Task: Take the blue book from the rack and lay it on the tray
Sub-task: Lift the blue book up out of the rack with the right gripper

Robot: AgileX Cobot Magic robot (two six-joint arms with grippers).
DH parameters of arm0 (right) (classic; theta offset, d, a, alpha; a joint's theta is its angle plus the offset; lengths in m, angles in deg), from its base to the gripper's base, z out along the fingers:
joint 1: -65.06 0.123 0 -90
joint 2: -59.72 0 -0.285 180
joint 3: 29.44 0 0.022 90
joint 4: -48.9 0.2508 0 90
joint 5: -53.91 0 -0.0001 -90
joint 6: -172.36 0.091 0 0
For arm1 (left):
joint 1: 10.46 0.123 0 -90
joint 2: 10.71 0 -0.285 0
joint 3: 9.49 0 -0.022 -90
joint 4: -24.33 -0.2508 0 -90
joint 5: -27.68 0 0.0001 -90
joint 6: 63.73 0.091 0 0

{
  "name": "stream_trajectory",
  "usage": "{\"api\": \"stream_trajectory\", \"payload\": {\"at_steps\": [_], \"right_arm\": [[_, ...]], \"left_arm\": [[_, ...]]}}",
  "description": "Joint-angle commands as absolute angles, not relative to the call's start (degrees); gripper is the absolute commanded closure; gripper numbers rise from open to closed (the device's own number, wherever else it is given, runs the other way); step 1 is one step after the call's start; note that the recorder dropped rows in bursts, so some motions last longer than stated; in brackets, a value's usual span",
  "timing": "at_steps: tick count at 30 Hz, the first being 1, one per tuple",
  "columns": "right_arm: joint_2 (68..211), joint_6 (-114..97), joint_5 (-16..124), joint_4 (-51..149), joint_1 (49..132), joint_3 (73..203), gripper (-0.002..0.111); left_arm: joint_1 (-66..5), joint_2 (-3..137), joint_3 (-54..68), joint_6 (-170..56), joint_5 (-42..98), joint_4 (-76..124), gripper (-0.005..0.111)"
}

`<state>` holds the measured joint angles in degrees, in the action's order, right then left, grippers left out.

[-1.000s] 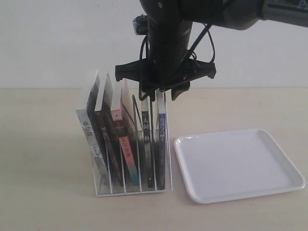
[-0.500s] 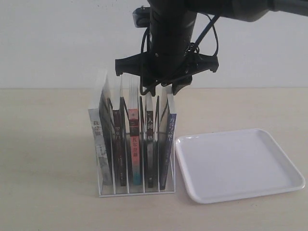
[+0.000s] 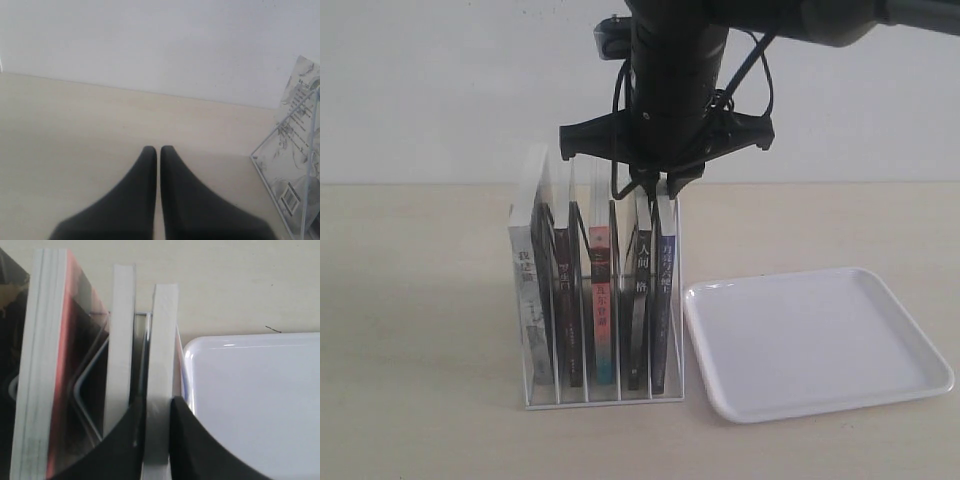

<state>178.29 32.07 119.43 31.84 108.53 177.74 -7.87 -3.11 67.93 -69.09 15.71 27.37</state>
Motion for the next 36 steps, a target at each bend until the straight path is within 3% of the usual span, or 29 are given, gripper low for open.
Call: {"api": "stream_trajectory", "payload": {"at_steps": [1, 16, 36], "right_arm": [[176.7, 32.3, 118.9, 30.7, 108.5, 177.9, 0.108], [171.9, 31.8, 118.8, 29.6, 108.5, 177.9, 0.108], [155.2, 30.1, 120.7, 25.0, 108.5, 177.9, 0.108]], "left_arm": [[-7.7, -2.9, 67.7, -69.7, 16.2, 28.0, 0.103], [-7.7, -2.9, 67.7, -69.7, 16.2, 28.0, 0.103], [-7.7, -2.9, 67.7, -69.7, 16.2, 28.0, 0.103]]}}
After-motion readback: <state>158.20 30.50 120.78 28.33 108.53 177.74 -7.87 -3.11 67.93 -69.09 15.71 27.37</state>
